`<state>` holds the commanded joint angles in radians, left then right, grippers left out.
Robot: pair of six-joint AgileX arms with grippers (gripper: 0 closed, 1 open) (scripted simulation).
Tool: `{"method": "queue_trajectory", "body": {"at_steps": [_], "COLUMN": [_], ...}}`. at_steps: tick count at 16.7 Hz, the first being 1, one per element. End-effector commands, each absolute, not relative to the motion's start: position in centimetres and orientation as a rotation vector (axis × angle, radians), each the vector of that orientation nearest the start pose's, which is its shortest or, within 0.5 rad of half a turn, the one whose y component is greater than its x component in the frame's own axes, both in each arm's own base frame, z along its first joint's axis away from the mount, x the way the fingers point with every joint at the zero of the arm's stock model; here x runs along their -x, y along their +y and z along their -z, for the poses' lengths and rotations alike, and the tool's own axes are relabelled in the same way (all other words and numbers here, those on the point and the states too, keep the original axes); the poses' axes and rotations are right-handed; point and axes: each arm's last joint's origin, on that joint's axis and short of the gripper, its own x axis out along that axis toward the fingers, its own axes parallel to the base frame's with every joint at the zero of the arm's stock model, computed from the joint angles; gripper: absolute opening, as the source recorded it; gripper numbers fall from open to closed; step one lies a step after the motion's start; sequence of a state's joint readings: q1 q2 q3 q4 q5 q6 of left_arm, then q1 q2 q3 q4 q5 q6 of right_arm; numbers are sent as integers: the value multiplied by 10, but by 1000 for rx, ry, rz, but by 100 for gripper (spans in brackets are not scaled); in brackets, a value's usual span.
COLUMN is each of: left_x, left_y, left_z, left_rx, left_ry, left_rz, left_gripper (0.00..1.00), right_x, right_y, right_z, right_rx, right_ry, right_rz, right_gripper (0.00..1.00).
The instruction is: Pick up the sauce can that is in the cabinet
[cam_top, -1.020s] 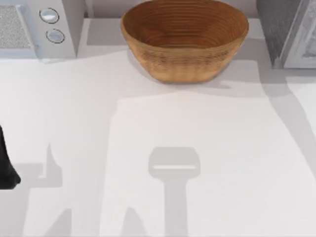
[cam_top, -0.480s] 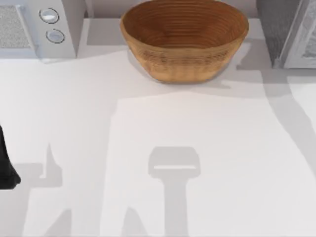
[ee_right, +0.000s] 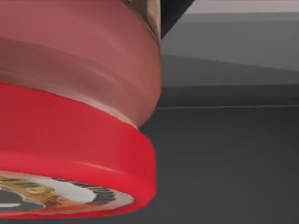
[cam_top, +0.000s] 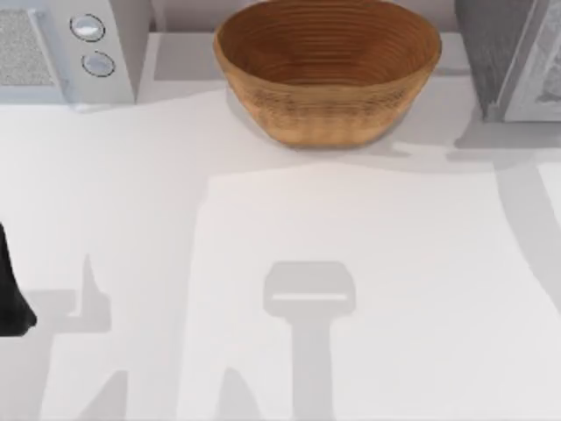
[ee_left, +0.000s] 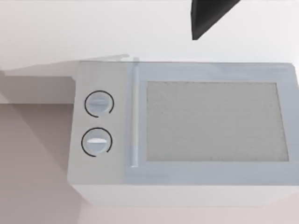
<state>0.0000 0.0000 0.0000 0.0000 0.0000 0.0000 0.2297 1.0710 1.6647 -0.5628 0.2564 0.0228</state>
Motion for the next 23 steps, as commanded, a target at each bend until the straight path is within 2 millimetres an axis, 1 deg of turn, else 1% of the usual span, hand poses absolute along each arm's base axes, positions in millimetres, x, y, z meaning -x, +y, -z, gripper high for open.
{"method": "queue_trajectory", "body": {"at_steps": [1,3,5,10,12,13,15,17,19,23], "left_x": [-106,-106,-106,-106,-106,-106,-106,-106,-106,-106], "left_y": [-1,-1,-1,-1,-1,-1,-1,-1,-1,-1], "left_z": [-160,-160,-160,-160,-160,-160,-160,-160,-160,-160], "left_rx": [0,0,0,0,0,0,0,0,0,0], "left_ry": [0,0,0,0,0,0,0,0,0,0], "left_rz": [0,0,0,0,0,0,0,0,0,0], "left_gripper": [100,100,100,100,100,100,100,100,100,100], "right_x": [-157,-147,-137,-117,-111,-109,-107,-106,-106,-106], "right_y": [31,24,18,6,3,2,0,-1,-1,-1], "right_z": [-505,-463,-412,-274,-230,-212,-184,-167,-160,-160], "right_rx": [-13,-5,1,5,3,1,0,0,0,0], "right_ry": [-22,8,42,104,95,82,49,17,1,0], "right_rz": [19,21,21,15,10,8,4,1,0,0], "right_gripper": [0,0,0,0,0,0,0,0,0,0]}}
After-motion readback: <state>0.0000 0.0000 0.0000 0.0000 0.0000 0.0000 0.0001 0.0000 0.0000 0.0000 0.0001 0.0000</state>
